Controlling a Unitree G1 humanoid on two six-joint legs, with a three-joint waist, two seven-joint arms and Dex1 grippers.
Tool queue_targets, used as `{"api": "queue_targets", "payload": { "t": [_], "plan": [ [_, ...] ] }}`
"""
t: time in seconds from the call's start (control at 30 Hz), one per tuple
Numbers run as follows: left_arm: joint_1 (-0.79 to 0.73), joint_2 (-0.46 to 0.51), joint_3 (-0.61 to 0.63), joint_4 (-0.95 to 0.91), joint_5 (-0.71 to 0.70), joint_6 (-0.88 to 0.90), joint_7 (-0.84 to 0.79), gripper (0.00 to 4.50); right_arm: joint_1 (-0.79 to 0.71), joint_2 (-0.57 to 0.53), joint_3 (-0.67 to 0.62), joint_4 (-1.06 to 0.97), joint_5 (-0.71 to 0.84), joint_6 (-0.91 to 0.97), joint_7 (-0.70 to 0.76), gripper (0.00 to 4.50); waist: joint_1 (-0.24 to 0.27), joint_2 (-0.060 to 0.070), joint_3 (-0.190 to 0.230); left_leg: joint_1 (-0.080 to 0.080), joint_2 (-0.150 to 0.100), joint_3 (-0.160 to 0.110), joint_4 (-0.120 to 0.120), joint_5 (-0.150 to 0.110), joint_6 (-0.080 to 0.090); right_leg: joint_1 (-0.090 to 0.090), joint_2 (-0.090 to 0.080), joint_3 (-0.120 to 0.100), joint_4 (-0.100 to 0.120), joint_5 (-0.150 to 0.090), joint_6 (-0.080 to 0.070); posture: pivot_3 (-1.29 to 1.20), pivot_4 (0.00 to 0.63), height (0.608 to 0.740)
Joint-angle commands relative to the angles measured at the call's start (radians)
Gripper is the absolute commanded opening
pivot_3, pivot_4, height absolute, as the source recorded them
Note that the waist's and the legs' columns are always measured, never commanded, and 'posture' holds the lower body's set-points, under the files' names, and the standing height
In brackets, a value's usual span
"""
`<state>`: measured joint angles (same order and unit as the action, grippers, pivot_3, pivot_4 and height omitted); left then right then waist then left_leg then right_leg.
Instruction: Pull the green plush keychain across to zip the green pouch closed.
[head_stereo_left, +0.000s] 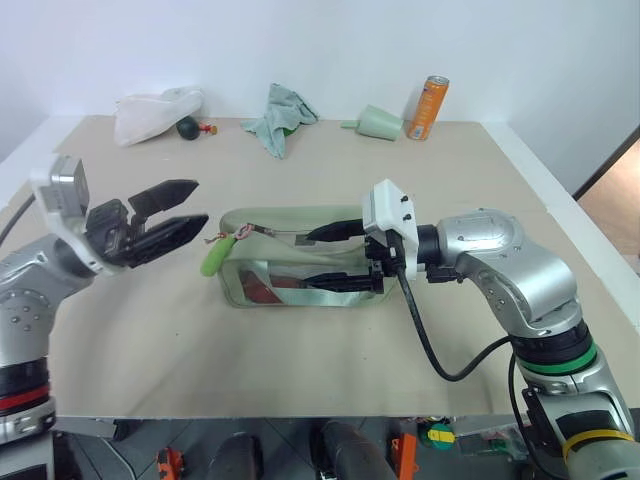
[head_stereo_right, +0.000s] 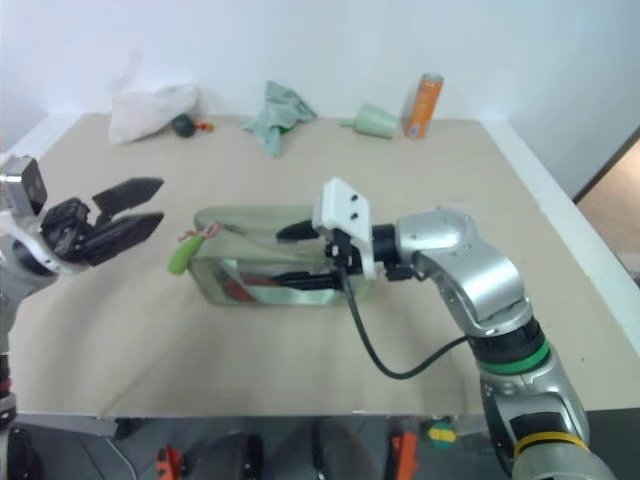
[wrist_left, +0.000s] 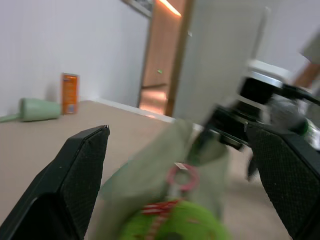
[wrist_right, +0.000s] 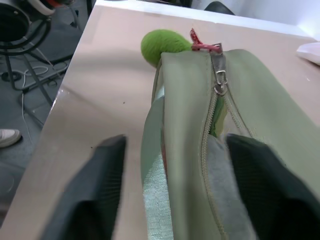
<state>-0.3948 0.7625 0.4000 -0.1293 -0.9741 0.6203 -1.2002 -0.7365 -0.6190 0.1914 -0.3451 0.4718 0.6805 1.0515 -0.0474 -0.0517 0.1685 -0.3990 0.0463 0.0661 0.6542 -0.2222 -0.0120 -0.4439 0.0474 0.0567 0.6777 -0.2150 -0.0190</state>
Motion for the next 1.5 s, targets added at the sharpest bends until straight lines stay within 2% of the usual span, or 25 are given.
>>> {"api": "queue_targets", "payload": {
  "t": [0.03, 0.23, 0.43, 0.6, 0.77, 0.97, 1.23, 1.27, 1.3, 1.5],
  "plan": [
    [-0.020, 0.075, 0.011, -0.041, -0.004, -0.010, -0.083, 4.50, -0.020, -0.004, -0.040, -0.012, 0.024, 0.010, -0.013, 4.49, 0.000, 0.000, 0.000, 0.000, 0.000, 0.000, 0.000, 0.000, 0.000, 0.000, 0.000, 0.000, 0.000, -0.001, -0.001, 0.00, 0.150, 0.740],
    [-0.060, 0.130, -0.001, -0.050, 0.005, -0.026, -0.143, 4.50, -0.033, -0.003, -0.061, 0.001, 0.046, 0.016, -0.020, 4.49, 0.000, 0.000, 0.000, 0.000, 0.000, -0.001, -0.001, 0.000, 0.000, 0.000, 0.000, -0.001, 0.001, -0.001, -0.002, 0.00, 0.150, 0.740],
    [-0.052, 0.127, 0.005, -0.053, 0.008, -0.025, -0.143, 4.50, -0.106, -0.100, -0.273, 0.081, 0.176, 0.064, 0.009, 4.49, 0.001, 0.002, 0.002, -0.001, 0.000, -0.001, -0.002, -0.001, 0.000, -0.001, 0.000, -0.001, 0.001, -0.002, -0.002, 0.00, 0.150, 0.740],
    [-0.027, 0.122, 0.011, -0.061, 0.010, -0.026, -0.135, 4.50, -0.015, -0.254, -0.358, 0.117, 0.177, 0.057, 0.072, 4.49, 0.003, 0.001, 0.001, -0.001, -0.001, -0.002, -0.002, -0.002, 0.002, 0.000, -0.001, -0.002, 0.000, -0.004, -0.002, 0.00, 0.150, 0.740],
    [-0.021, 0.116, 0.006, -0.059, 0.012, -0.029, -0.130, 4.50, 0.133, -0.346, -0.354, 0.106, 0.139, 0.021, 0.100, 4.49, -0.001, 0.002, 0.002, -0.001, -0.001, -0.002, -0.002, -0.003, 0.003, -0.001, 0.000, -0.001, 0.000, -0.005, -0.002, 0.00, 0.150, 0.740],
    [-0.008, 0.097, -0.004, -0.058, 0.014, -0.030, -0.120, 4.50, 0.201, -0.327, -0.308, 0.102, 0.090, -0.014, 0.063, 4.49, -0.001, 0.002, 0.002, 0.001, 0.000, -0.002, -0.002, -0.003, 0.003, -0.001, 0.001, -0.002, 0.002, -0.005, -0.001, 0.00, 0.150, 0.740],
    [0.043, 0.065, 0.024, -0.073, 0.000, -0.023, -0.064, 4.50, 0.185, -0.268, -0.275, 0.078, 0.123, 0.008, 0.050, 4.49, 0.000, 0.002, 0.002, 0.000, 0.000, -0.002, -0.002, -0.003, 0.003, 0.000, 0.001, -0.001, 0.002, -0.005, -0.002, 0.00, 0.150, 0.740],
    [0.047, 0.063, 0.026, -0.076, -0.004, -0.022, -0.058, 4.50, 0.184, -0.264, -0.273, 0.076, 0.125, 0.011, 0.048, 3.97, 0.000, 0.002, 0.002, 0.000, 0.000, -0.002, -0.002, -0.003, 0.003, 0.000, 0.001, -0.001, 0.002, -0.005, -0.002, 0.00, 0.150, 0.740],
    [0.054, 0.062, 0.029, -0.080, -0.005, -0.024, -0.054, 4.50, 0.183, -0.258, -0.265, 0.078, 0.121, 0.010, 0.045, 3.77, 0.000, 0.002, 0.002, 0.000, 0.000, -0.002, -0.002, -0.003, 0.003, 0.000, 0.001, -0.001, 0.002, -0.005, -0.002, 0.00, 0.150, 0.740],
    [0.110, 0.053, 0.051, -0.102, 0.000, -0.038, -0.018, 4.50, 0.185, -0.237, -0.235, 0.095, 0.107, -0.006, 0.048, 1.64, 0.000, 0.002, 0.002, 0.000, 0.000, -0.001, -0.002, -0.003, 0.003, 0.000, 0.000, -0.001, 0.002, -0.005, -0.001, 0.00, 0.150, 0.740]
  ]
}}
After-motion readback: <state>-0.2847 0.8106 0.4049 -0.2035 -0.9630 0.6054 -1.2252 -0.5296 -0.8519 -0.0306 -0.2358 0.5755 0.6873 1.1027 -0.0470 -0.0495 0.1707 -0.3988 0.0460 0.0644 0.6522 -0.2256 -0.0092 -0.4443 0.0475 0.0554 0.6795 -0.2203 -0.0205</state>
